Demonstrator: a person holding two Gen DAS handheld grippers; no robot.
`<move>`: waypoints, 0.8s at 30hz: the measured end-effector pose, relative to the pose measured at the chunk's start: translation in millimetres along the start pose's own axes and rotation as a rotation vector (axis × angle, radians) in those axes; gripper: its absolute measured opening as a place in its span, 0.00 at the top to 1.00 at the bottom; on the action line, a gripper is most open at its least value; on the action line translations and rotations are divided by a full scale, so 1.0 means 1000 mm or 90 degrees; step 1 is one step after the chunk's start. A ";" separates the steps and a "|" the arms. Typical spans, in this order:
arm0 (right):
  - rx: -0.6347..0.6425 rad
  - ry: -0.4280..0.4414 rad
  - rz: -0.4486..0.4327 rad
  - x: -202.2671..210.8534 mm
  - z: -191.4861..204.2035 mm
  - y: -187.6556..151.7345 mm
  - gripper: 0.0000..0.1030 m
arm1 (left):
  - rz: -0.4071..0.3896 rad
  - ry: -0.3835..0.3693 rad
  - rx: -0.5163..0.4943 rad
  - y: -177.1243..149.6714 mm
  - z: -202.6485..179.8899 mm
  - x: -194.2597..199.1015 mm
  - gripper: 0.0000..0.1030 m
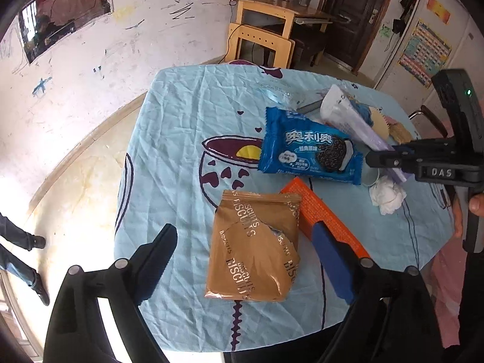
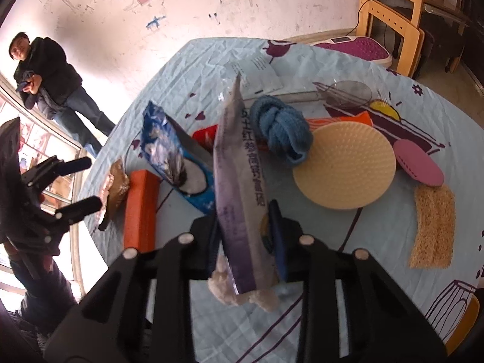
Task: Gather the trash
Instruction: 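Grasp the brown biscuit packet with the left gripper while the right grasps the purple-white milk bag, then carry both packets over the yellow bin and open both grippers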
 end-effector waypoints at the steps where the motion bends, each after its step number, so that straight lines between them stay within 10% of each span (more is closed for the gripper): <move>1: -0.001 0.003 -0.003 0.003 0.000 0.000 0.73 | 0.010 0.006 -0.008 -0.001 -0.003 -0.003 0.16; 6: -0.008 0.023 -0.029 0.018 -0.001 -0.003 0.73 | 0.037 0.052 -0.047 -0.003 -0.012 -0.015 0.23; 17: -0.037 0.036 -0.082 0.056 -0.025 -0.012 0.73 | 0.035 0.028 -0.039 -0.004 -0.009 -0.017 0.81; 24: -0.083 0.027 -0.113 0.078 -0.066 -0.027 0.73 | 0.002 0.004 0.002 -0.006 0.004 0.001 0.82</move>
Point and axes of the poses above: each gripper's, at about its wrist camera, not at the fingertips, and x roughly against the way its jaws point, z to its left, y to its top, the point moved 1 cm from there along -x, roughly the way its jaws point, and after that the axes turned 2 degrees about -x, right-handed, at the moved point
